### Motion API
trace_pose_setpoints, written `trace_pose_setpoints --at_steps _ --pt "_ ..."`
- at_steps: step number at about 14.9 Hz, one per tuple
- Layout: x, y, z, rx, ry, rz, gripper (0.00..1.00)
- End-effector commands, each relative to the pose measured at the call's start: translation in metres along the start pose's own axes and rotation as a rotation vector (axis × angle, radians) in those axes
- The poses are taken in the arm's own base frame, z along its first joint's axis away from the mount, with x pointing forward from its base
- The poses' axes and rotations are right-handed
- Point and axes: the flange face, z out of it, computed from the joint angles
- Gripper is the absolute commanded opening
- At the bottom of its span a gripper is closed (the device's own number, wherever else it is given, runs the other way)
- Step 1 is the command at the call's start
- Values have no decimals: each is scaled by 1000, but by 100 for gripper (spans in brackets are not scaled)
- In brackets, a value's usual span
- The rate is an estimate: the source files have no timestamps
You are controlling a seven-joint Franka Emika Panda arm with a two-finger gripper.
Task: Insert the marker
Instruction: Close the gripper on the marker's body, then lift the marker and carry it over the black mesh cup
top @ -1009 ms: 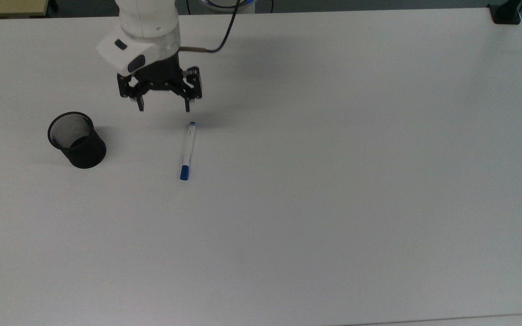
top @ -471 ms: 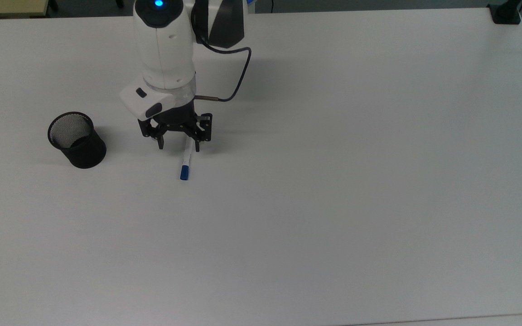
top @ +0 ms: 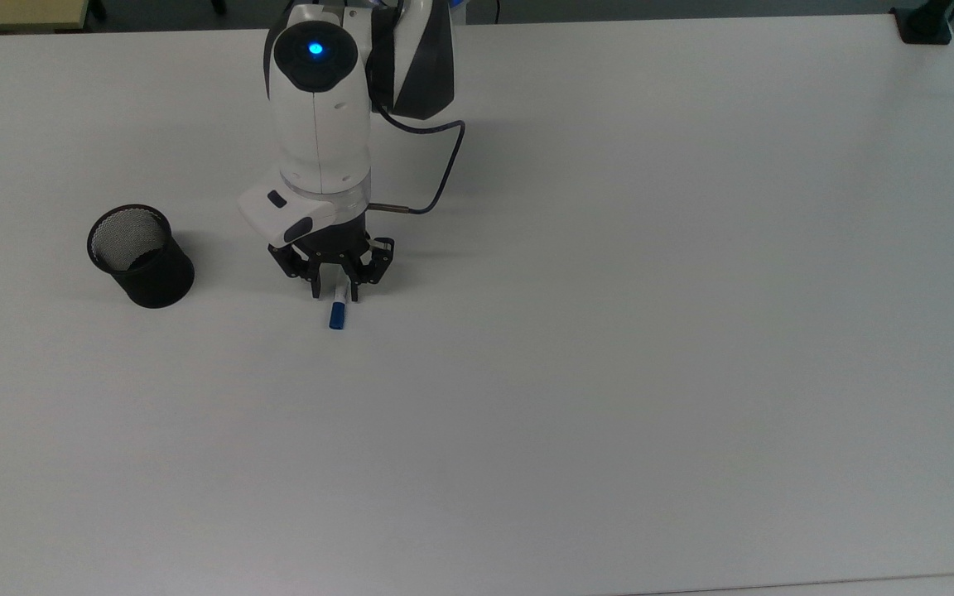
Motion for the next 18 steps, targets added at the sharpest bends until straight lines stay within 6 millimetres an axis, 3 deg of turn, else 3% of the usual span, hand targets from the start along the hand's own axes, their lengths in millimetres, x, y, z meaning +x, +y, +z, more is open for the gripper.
trace_pose_setpoints --at_steps 1,2,5,10,13,15,18 --pt "2 -2 -1 -20 23 -2 11" --pt "2 -1 -2 -19 24 1 1" --pt "8 8 -26 -20 60 22 0" --pt "12 67 -132 -42 221 116 0" --pt "4 112 -176 -77 326 125 0" --pt "-7 134 -177 -82 440 128 0" --pt "-20 165 -161 -113 543 132 0"
